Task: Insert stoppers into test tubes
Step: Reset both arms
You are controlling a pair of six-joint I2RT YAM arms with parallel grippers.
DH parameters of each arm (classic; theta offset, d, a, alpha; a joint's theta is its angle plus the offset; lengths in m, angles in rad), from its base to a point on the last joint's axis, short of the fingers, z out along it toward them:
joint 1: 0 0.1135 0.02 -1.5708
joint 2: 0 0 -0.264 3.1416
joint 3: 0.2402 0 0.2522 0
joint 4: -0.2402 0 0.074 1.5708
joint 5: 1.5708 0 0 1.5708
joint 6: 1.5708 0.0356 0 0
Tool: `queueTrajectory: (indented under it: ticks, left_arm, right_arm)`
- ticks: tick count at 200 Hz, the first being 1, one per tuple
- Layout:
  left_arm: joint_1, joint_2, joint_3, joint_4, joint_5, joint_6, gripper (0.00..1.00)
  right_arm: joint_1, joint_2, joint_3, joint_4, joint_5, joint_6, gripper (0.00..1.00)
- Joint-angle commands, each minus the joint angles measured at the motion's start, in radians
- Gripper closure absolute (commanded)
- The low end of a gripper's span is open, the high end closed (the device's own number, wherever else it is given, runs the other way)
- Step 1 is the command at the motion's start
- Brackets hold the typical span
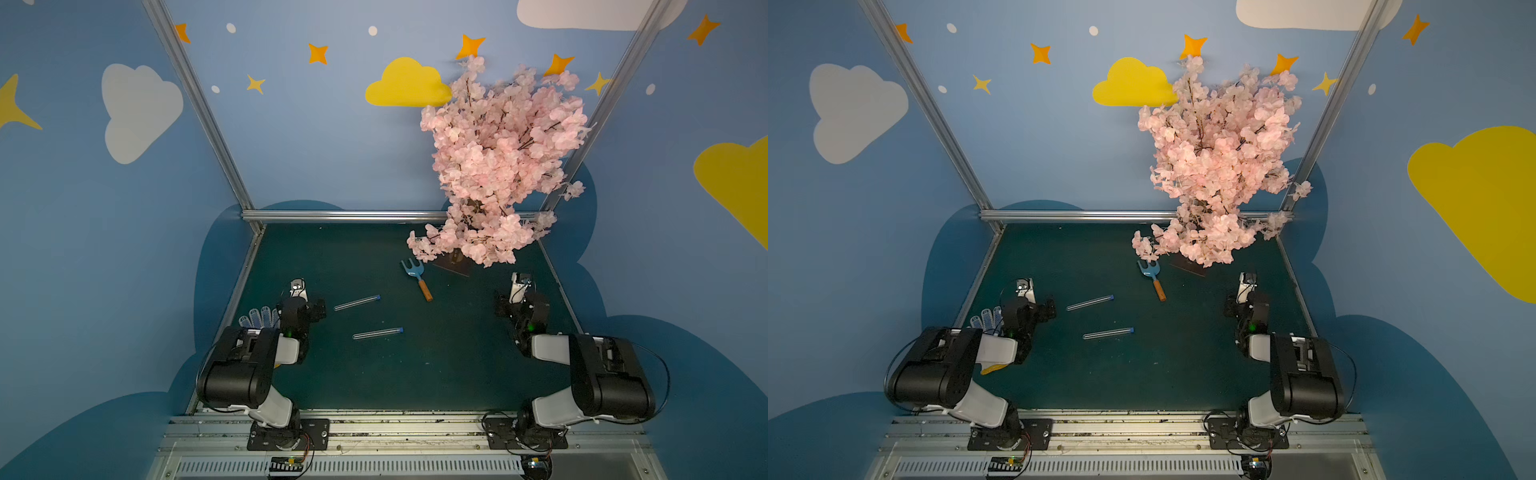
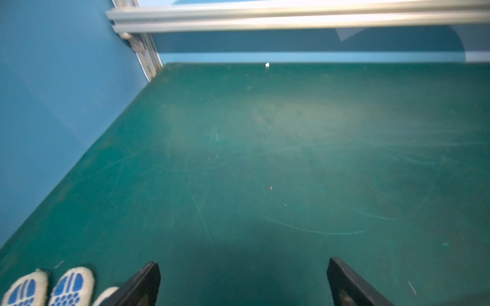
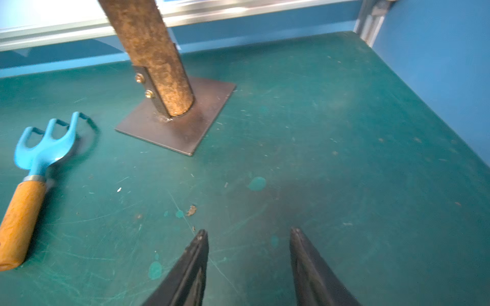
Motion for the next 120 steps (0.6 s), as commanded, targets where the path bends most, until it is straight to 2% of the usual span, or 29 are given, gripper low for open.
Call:
queueTrajectory:
  ticks: [1,8,11,25,50,54,59,65,86,120]
  left_arm:
    - [0.016,-0.03,0.059,-0.056,0.034,-0.006,0.01]
    - [0.017,-0.027,0.056,-0.047,0.035,-0.008,0.03]
    - [0.017,-0.027,0.056,-0.044,0.035,-0.007,0.01]
    - [0.018,-0.032,0.053,-0.045,0.03,-0.007,0.0]
    - [0.018,-0.032,0.053,-0.044,0.03,-0.007,0.0]
    - [0.017,-0.032,0.053,-0.044,0.032,-0.007,0.0]
    - [0.016,-0.033,0.053,-0.044,0.042,0.002,0.0]
    - [0.014,-0.036,0.053,-0.051,0.045,0.011,0.0]
    - [0.015,-0.034,0.059,-0.06,0.042,0.006,0.0]
    - [0.016,-0.023,0.076,-0.083,0.044,0.001,0.0]
  right_arm:
    - [-0.004,0.022,-0.024,0.131,-0.042,-0.012,0.47]
    - [-0.003,0.001,-0.007,0.061,-0.037,-0.016,0.47]
    - [-0.001,0.0,-0.001,0.049,-0.031,-0.016,0.46]
    - [0.007,0.024,-0.012,0.111,-0.016,-0.017,0.41]
    - [0.01,0.013,0.003,0.066,-0.011,-0.023,0.34]
    - [0.01,0.017,-0.001,0.076,-0.011,-0.022,0.31]
    - [0.012,0.017,0.0,0.074,-0.009,-0.023,0.2]
    - [0.013,0.011,0.005,0.055,-0.007,-0.023,0.17]
    - [0.017,0.013,0.006,0.059,0.0,-0.028,0.12]
    - [0.025,0.009,0.011,0.042,0.014,-0.035,0.12]
